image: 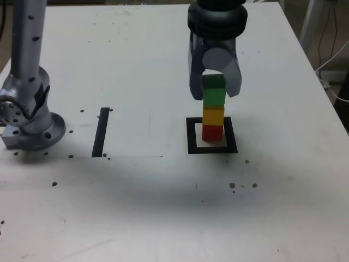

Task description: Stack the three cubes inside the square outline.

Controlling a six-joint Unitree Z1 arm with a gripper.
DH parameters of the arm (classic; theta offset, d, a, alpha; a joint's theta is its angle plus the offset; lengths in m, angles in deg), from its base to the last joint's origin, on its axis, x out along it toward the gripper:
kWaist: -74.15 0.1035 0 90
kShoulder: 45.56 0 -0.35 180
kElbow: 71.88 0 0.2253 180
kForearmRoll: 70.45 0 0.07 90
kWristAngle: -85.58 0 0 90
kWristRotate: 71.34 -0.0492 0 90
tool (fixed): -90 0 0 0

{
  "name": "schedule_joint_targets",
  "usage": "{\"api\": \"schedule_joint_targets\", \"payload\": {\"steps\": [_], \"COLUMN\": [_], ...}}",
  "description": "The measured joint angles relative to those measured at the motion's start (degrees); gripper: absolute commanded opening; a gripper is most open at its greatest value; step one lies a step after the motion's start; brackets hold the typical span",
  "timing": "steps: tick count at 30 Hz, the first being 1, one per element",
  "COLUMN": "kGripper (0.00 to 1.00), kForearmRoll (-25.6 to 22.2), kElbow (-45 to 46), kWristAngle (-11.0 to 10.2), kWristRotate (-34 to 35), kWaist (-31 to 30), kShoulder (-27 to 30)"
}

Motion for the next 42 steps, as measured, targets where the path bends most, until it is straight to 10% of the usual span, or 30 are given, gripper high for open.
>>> {"api": "schedule_joint_targets", "payload": {"steps": [15, 31, 42], "kGripper": [0.27, 0.99, 1.0], "kForearmRoll": [1.5, 2.8, 2.8], "kElbow": [1.2, 2.0, 2.0], "kWristAngle": [0.6, 1.7, 1.7], "kWristRotate": [-0.3, -0.4, -0.4], "kWaist": [0.6, 0.6, 0.6], "kShoulder": [-0.5, -0.5, -0.1]}}
